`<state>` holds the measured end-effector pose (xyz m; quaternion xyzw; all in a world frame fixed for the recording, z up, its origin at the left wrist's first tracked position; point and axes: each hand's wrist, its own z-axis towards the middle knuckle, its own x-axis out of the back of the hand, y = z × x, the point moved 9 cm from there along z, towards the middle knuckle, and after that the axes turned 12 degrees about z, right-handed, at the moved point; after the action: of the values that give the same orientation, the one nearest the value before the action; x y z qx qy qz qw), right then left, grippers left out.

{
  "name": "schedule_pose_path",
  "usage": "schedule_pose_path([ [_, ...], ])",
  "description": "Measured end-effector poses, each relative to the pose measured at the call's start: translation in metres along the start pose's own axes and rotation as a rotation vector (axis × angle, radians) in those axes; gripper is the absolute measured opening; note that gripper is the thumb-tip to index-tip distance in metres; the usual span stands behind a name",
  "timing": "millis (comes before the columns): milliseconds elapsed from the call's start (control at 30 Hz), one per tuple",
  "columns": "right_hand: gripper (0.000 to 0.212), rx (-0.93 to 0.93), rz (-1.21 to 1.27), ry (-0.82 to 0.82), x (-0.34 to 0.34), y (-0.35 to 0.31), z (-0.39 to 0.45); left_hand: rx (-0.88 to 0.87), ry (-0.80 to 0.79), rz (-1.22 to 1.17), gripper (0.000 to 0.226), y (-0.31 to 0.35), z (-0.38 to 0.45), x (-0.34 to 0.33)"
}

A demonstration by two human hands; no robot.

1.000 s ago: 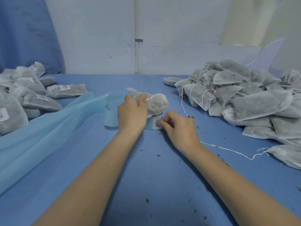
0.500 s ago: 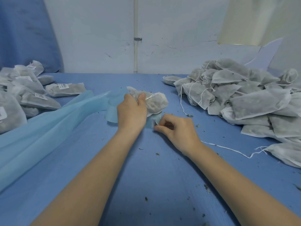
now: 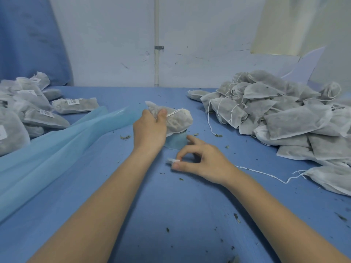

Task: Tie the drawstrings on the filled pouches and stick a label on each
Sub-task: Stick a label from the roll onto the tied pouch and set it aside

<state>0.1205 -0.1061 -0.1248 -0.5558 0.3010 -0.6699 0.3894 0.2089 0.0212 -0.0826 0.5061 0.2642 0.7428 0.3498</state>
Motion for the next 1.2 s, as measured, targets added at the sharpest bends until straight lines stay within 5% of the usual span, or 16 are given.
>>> schedule_pose_path([
  [267, 0.018, 0.062, 0.186, 0.267, 0.057, -0.024, -0.015, -0.128, 0.055, -0.229, 0.035, 0.017, -0.005, 0.012],
  [500, 0.012, 0.173, 0.119, 0.335, 0.079, -0.046, -0.018, -0.251, -0.237, -0.218, 0.029, 0.037, -0.023, -0.020],
  [633, 0.014, 0.164, 0.075, 0.366, 0.086, -0.039, -0.017, -0.253, -0.329, -0.269, 0.024, 0.042, -0.030, -0.025],
  [767, 0.016, 0.164, 0.072, 0.405, 0.090, -0.038, -0.017, -0.222, -0.401, -0.401, 0.046, 0.051, -0.037, -0.027],
  [933, 0.019, 0.184, 0.121, 0.492, 0.095, -0.040, -0.019, -0.204, -0.486, -0.464, 0.038, 0.056, -0.043, -0.030],
  [1067, 0.049, 0.154, 0.291, 0.485, 0.096, -0.031, -0.019, -0.237, -0.515, -0.418, 0.021, 0.054, -0.047, -0.035],
  [1200, 0.018, 0.127, 0.462, 0.476, 0.091, -0.024, -0.016, -0.274, -0.587, -0.452, 0.021, 0.060, -0.052, -0.041],
])
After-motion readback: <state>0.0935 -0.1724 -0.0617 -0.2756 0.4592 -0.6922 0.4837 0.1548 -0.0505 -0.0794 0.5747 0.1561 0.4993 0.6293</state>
